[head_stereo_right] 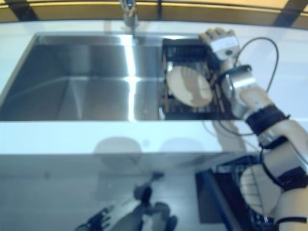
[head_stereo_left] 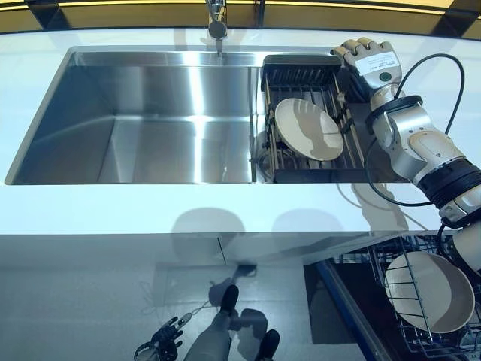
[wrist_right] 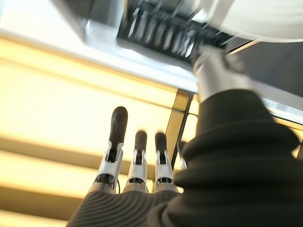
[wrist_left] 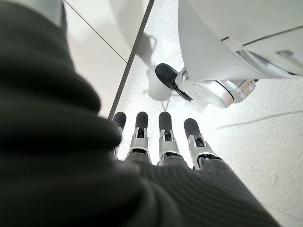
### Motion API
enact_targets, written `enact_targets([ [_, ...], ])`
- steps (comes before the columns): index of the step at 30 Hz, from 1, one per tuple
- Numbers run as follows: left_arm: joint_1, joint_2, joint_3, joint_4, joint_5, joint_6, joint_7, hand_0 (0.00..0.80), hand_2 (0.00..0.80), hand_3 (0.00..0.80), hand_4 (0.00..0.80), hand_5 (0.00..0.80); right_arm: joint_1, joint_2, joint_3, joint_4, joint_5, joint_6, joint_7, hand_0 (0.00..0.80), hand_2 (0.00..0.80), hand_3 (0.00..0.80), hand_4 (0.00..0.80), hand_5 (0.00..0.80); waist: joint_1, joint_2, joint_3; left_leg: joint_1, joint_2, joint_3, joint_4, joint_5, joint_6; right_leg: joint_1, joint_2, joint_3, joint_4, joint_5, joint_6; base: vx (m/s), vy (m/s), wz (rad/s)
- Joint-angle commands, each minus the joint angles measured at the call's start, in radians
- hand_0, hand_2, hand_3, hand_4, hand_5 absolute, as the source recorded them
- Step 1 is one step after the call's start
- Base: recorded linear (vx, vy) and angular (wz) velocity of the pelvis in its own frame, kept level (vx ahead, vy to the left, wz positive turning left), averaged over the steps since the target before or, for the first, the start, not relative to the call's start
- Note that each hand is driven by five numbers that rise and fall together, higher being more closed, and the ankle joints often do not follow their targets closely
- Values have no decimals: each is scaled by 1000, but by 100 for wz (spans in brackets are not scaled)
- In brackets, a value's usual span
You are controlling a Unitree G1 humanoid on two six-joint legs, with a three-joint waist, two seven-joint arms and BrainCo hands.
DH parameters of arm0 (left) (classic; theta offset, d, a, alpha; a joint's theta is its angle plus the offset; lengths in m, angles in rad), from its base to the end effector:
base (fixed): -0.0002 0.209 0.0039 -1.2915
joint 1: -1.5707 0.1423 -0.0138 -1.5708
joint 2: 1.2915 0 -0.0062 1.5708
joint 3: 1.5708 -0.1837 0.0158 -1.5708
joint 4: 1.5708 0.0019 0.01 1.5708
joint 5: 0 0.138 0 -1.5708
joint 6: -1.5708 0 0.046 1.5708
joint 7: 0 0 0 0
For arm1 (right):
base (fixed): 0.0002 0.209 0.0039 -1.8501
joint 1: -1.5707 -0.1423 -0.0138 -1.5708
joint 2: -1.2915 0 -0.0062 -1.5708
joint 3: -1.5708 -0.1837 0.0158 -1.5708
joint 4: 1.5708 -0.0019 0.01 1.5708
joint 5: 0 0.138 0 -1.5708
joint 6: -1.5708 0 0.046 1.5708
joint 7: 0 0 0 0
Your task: Take plates into dishwasher
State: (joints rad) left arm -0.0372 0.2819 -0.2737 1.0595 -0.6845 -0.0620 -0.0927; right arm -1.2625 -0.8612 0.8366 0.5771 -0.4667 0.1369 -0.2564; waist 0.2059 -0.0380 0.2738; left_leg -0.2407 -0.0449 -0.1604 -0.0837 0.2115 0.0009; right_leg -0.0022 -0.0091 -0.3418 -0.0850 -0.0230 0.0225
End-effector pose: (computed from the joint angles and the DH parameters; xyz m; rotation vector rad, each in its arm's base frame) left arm 0.1136 0.2200 -0.1003 -0.2506 0.9404 0.1760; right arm 0.3450 -0.2028 0.2758 -1.6585 -0.5421 -0.2823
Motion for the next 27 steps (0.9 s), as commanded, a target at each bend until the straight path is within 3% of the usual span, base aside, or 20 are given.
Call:
enact_targets([
  [1, 12, -9, 23, 61, 25, -35, -20, 0, 0, 0, 0, 0, 12, 26, -48, -55, 134, 71, 68, 0, 0, 0, 0, 0, -11, -35, -12, 112, -47, 74, -4, -192, 35, -64, -18, -3, -2, 31, 7, 0, 0, 0],
  [6, 6, -23, 42, 65, 29, -42, -19, 0, 0, 0, 0, 0, 105, 125, -167, -114, 265, 188, 197, 0, 0, 0, 0, 0, -23, -33, -1, 117, -45, 90, -4, -190, 34, -62, -19, 6, -2, 37, 3, -12, 9, -1],
  [12, -2, -45, 42, 49, 20, -31, 8, 0, 0, 0, 0, 0, 164, 208, -231, -139, 274, 255, 281, 0, 0, 0, 0, 0, -33, -31, 8, 132, -41, 110, -4, -192, 36, -52, -19, 18, -2, 41, -3, -6, 11, -4],
  [19, -1, -51, 41, 41, 16, -27, 23, 0, 0, 0, 0, 0, 171, 233, -249, -172, 248, 302, 338, 0, 0, 0, 0, 0, -36, -39, 13, 134, -39, 119, -4, -190, 37, -52, -19, 28, -2, 47, -4, -5, 4, -2],
  [27, -4, -57, 42, 36, 14, -21, 34, 0, 0, 0, 0, 0, 168, 255, -251, -207, 205, 306, 352, 0, 0, 0, 0, 0, -39, -48, 9, 140, -37, 127, -4, -190, 38, -49, -17, 36, -2, 49, -4, 2, 2, -3],
])
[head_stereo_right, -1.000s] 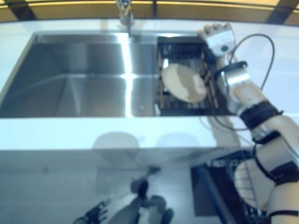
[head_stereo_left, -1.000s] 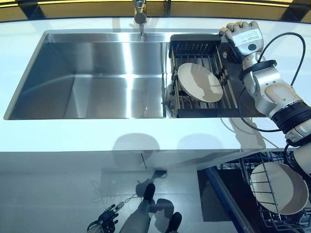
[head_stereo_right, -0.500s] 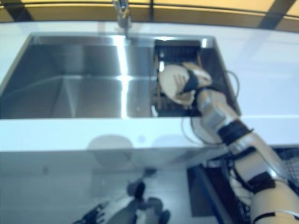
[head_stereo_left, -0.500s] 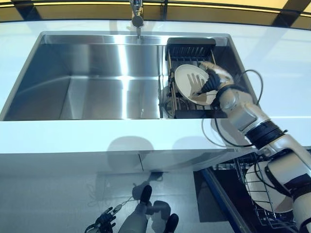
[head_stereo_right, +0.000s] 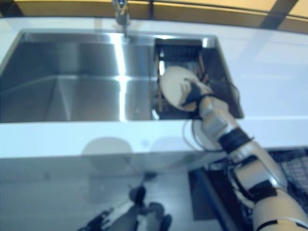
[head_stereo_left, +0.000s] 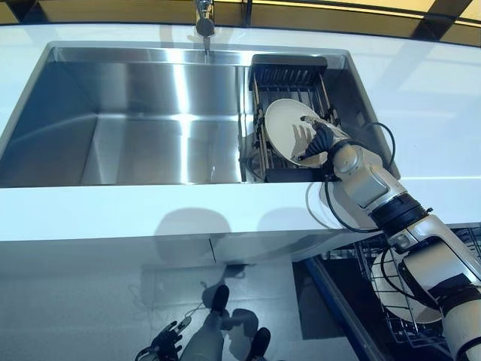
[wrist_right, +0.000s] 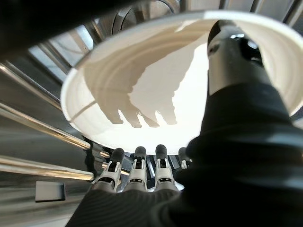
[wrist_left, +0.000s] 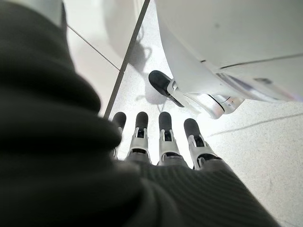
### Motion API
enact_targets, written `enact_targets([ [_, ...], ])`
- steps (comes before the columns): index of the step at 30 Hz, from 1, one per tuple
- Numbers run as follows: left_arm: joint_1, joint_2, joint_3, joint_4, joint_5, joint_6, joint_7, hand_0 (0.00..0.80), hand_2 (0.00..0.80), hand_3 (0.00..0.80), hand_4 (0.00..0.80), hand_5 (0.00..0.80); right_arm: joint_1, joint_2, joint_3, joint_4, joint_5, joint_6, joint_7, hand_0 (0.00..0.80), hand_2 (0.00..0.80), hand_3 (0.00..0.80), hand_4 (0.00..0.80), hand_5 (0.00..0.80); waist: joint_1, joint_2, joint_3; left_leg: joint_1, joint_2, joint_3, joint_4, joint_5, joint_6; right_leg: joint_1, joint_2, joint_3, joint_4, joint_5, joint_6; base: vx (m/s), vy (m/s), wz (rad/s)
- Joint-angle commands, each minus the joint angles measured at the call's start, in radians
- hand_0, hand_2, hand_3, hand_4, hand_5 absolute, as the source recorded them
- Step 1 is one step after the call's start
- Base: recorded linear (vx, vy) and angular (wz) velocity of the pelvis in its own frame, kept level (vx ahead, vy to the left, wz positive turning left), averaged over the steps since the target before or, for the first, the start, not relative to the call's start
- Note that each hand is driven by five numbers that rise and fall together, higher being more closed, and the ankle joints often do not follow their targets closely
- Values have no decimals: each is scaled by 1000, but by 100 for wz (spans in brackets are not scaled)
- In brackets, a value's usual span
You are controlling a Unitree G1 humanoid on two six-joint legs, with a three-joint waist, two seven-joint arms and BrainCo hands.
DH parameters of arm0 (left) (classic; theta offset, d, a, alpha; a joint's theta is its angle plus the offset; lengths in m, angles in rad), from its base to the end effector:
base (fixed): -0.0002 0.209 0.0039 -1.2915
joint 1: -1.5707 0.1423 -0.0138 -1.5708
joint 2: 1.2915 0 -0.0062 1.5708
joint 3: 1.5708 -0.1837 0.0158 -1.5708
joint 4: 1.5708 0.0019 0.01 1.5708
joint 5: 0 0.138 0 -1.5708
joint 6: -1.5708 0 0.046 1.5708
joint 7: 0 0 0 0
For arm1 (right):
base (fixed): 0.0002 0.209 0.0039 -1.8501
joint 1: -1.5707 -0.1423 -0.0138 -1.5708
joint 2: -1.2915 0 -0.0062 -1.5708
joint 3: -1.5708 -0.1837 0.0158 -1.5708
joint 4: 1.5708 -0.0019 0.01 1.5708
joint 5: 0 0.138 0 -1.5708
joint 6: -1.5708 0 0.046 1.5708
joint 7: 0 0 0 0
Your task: Take plates into dishwasher
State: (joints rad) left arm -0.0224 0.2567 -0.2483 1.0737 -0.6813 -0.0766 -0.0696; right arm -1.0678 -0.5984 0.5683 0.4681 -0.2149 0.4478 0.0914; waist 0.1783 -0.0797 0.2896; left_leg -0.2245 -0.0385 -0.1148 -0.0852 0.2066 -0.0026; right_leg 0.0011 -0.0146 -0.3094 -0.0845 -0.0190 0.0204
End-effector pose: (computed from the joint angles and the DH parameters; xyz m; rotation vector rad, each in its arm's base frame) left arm 0.1071 0.2153 -0.1037 -0.2681 0.9496 0.2182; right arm 0.3467 -0.1628 0.2262 -1.1140 -0.0483 0.0468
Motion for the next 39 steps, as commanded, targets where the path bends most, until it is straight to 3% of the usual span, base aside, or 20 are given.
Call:
enact_targets([
  [1, -18, -33, 18, 24, 11, -8, 12, 0, 0, 0, 0, 0, -29, -6, 20, -99, -50, -4, 5, 0, 0, 0, 0, 0, -11, -6, -8, 124, -43, 82, -2, -185, 42, -52, -11, 4, -3, 45, -2, 7, 3, -4],
  [14, -7, -28, 32, 26, 25, -12, 8, 0, 0, 0, 0, 0, -32, -22, 19, -124, -127, 15, 8, 0, 0, 0, 0, 0, -7, -23, -17, 130, -42, 80, -2, -185, 42, -44, -9, 3, -3, 45, -1, 0, 0, 0],
  [25, -4, -4, 35, 26, 31, 0, 7, 0, 0, 0, 0, 0, -130, -127, 53, -78, -205, 49, -4, 0, 0, 0, 0, 0, -4, -42, -33, 141, -38, 79, -2, -188, 40, -33, -4, 9, -3, 44, 4, 0, 0, 0],
  [39, 3, 14, 48, 38, 56, 16, 10, 0, 0, 0, 0, 0, -177, -179, 81, -94, -150, 69, 78, 0, 0, 0, 0, 0, -12, -68, -63, 158, -33, 92, -2, -195, 38, -19, 1, 19, -3, 41, 9, 3, -6, -2],
])
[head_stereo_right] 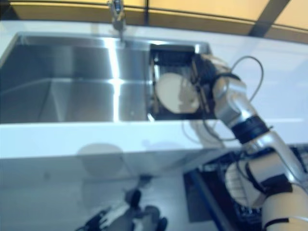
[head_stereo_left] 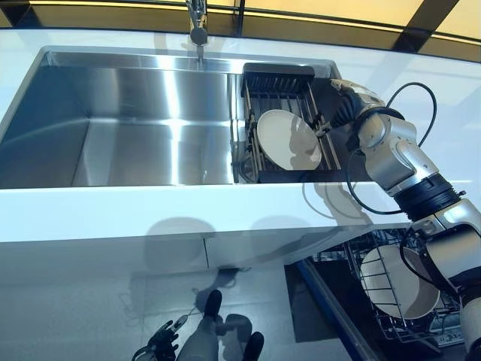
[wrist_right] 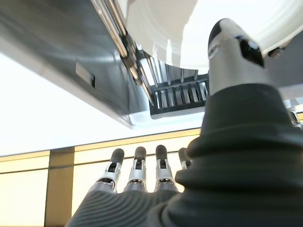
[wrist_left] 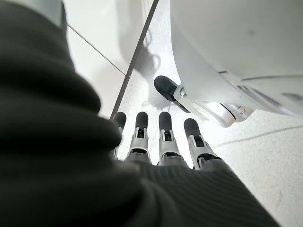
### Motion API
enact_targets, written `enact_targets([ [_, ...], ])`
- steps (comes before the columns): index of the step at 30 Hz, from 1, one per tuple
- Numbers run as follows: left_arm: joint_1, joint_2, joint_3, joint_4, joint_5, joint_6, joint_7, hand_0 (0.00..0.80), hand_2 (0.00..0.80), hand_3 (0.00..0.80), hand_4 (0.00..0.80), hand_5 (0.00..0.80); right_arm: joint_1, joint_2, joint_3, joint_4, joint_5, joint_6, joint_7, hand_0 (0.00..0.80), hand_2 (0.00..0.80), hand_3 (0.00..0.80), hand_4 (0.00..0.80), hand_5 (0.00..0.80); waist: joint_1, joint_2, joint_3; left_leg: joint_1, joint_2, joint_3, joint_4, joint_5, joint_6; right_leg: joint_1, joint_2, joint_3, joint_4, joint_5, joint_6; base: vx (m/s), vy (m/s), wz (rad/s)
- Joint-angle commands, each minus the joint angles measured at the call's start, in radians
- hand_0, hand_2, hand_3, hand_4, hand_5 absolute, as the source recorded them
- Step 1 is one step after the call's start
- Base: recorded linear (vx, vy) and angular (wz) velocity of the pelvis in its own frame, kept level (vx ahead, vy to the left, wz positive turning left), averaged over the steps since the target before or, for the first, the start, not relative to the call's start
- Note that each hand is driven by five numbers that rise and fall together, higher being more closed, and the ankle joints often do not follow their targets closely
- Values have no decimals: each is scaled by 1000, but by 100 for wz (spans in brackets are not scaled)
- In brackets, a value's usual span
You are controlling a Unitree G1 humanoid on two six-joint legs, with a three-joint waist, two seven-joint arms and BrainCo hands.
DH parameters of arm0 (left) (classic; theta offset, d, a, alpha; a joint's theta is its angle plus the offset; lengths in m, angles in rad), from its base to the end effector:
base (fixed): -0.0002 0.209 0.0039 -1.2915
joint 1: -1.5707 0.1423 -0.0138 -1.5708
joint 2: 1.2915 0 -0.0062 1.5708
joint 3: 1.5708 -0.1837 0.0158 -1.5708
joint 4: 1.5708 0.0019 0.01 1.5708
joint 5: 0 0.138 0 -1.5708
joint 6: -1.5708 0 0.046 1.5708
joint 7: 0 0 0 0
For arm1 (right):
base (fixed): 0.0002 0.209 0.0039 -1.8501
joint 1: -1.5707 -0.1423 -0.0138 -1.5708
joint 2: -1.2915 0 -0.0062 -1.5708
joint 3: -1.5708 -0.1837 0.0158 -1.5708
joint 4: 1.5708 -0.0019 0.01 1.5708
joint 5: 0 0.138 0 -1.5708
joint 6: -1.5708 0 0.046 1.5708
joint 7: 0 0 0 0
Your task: Take plates into dishwasher
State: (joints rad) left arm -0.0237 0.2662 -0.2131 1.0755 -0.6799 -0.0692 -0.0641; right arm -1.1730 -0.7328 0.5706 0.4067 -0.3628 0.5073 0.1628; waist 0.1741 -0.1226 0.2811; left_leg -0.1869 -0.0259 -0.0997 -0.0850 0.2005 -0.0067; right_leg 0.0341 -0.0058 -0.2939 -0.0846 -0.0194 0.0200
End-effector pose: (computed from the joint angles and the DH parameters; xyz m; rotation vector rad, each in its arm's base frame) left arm 0.1077 0.2217 -0.1023 -0.2747 0.9440 0.2563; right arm 0.3381 -0.1852 0.2809 -1.2976 -0.1061 -0.1331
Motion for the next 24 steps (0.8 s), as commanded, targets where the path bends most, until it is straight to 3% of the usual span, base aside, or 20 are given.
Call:
enact_targets([
  [1, 5, 5, 14, 38, 57, 7, 5, 0, 0, 0, 0, 0, -72, -42, 80, -34, 11, 12, 19, 0, 0, 0, 0, 0, -8, -26, -55, 121, -45, 78, -2, -189, 42, -52, -8, 3, -3, 42, 9, 3, -23, -7],
  [7, 1, 3, 12, 42, 62, 8, 11, 0, 0, 0, 0, 0, -77, -4, 83, -23, 118, 51, 90, 0, 0, 0, 0, 0, -10, -29, -58, 131, -44, 84, -2, -189, 41, -44, -8, 3, -3, 42, 7, 4, -6, -4],
  [24, -16, 5, -5, 62, 79, 14, 11, 0, 0, 0, 0, 0, -31, 107, 62, 112, 239, 27, 111, 0, 0, 0, 0, 0, 6, -36, -79, 159, -47, 79, -2, -198, 45, -13, -15, -16, -3, 39, 5, 2, 0, 0],
])
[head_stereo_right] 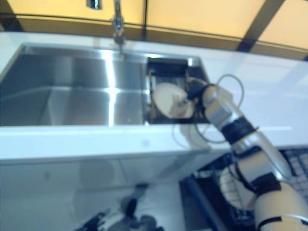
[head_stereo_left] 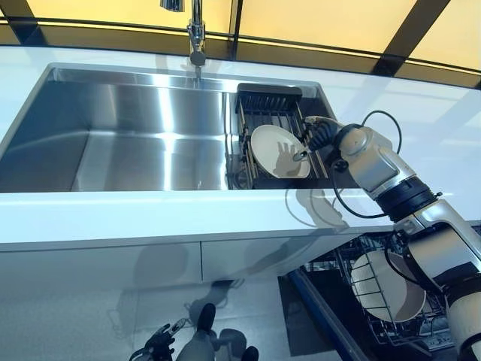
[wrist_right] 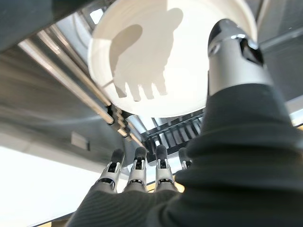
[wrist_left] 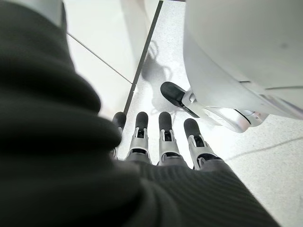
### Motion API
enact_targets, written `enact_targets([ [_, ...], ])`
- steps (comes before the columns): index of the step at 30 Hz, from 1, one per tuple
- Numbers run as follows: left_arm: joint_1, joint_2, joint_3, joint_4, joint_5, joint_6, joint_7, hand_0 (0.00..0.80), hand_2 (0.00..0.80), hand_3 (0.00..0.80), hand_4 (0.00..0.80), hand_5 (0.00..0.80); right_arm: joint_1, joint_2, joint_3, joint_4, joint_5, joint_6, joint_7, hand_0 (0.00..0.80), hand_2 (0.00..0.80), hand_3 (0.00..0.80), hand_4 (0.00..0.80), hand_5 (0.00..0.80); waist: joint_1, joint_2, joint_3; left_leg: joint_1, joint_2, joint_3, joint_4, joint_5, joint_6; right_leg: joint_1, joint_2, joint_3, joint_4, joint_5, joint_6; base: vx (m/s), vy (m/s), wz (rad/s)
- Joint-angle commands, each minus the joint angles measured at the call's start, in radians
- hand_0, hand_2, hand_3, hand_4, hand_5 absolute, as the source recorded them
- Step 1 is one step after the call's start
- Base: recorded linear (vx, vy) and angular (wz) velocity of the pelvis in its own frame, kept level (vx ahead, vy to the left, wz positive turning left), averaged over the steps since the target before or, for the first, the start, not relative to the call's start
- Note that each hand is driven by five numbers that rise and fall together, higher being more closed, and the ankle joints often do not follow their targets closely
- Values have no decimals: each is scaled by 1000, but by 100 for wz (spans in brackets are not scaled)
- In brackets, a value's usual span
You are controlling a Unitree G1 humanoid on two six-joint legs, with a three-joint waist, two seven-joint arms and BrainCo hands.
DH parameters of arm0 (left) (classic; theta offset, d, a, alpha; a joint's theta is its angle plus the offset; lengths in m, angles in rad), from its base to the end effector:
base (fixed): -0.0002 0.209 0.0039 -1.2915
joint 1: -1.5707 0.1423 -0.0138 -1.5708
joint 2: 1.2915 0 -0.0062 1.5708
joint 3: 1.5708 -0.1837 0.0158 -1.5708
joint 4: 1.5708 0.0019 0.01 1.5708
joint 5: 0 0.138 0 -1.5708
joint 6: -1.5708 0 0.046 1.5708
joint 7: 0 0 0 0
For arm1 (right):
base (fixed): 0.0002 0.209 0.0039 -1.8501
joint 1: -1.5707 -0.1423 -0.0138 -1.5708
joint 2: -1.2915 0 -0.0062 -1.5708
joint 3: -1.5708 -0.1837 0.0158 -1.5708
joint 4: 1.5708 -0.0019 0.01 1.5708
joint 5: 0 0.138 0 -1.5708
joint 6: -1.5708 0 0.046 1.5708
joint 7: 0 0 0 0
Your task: Take plates into dishwasher
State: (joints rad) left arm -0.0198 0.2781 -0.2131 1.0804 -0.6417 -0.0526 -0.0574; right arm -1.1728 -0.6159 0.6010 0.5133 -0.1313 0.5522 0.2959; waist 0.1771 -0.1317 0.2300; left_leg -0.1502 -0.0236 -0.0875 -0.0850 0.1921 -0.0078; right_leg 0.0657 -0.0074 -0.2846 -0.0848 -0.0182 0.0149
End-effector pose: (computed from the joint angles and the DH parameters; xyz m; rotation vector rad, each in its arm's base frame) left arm 0.1050 0.2258 -0.1024 -0.2300 0.9733 0.2501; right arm 0.3513 -0.1643 0.2502 -1.0632 0.1198 0.1687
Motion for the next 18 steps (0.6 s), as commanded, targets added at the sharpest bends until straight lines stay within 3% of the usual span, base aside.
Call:
enact_targets([
  [1, -19, -8, -5, 59, 41, -4, 5, 0, 0, 0, 0, 0, -31, -8, 32, 8, 15, -20, -24, 0, 0, 0, 0, 0, 4, -27, -29, 122, -49, 68, -2, -190, 46, -44, -14, -27, -2, 37, 11, 0, 0, 0],
  [18, -20, -8, -2, 72, 53, -10, -1, 0, 0, 0, 0, 0, 0, 41, 32, 30, 42, -57, 34, 0, 0, 0, 0, 0, 11, -31, -43, 137, -53, 64, -2, -194, 50, -29, -19, -35, -2, 35, 13, 0, 0, 0],
])
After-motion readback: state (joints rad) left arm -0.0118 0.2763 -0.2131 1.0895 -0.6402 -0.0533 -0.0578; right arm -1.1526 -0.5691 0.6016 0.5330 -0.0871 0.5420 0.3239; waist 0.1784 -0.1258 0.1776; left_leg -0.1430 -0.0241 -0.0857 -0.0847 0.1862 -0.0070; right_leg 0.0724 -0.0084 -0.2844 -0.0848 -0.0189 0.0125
